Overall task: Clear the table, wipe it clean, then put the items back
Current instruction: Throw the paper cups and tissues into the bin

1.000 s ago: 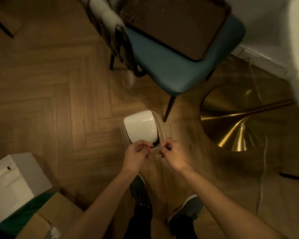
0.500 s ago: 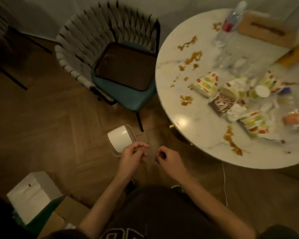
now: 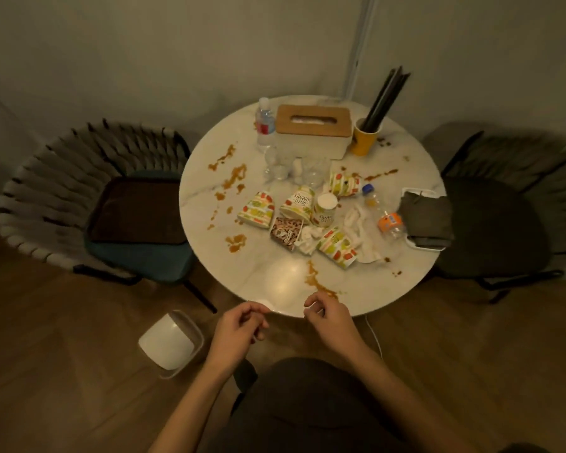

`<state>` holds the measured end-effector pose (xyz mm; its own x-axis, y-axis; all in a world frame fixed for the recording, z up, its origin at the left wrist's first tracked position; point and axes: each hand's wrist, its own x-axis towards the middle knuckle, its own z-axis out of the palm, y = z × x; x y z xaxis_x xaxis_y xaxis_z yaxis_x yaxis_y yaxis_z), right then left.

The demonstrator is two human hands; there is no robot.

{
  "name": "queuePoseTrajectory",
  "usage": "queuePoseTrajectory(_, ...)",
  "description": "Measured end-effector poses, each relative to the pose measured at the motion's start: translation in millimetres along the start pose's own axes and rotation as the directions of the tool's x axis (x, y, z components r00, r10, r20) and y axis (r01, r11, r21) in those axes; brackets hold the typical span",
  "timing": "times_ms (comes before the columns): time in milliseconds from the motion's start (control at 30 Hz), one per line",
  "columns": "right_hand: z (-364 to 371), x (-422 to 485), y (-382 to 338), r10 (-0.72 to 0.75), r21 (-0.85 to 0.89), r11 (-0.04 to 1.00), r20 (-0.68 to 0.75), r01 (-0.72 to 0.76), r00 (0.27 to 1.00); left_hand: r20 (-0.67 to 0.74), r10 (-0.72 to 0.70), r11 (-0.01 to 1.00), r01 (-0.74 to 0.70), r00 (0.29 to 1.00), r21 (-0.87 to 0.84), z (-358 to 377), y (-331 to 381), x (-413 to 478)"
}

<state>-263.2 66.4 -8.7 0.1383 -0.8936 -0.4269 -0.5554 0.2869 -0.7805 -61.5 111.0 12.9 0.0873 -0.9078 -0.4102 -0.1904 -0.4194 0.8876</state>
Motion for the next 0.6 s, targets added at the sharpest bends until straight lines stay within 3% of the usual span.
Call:
queuePoseTrajectory(400, -27, 76, -25, 0.042, -0.016, 0.999, -0.069, -0.043, 0.997, 0.058, 0.139, 0.922, -0.150, 0.989, 0.357, -28, 44, 141)
queuePoseTrajectory(600, -10, 142, -63, -0.078, -0.287, 0.956, -0.044, 0.062, 0.996, 0.082, 0.156, 0.862, -0.176, 0.984, 0.475, -49, 65, 221)
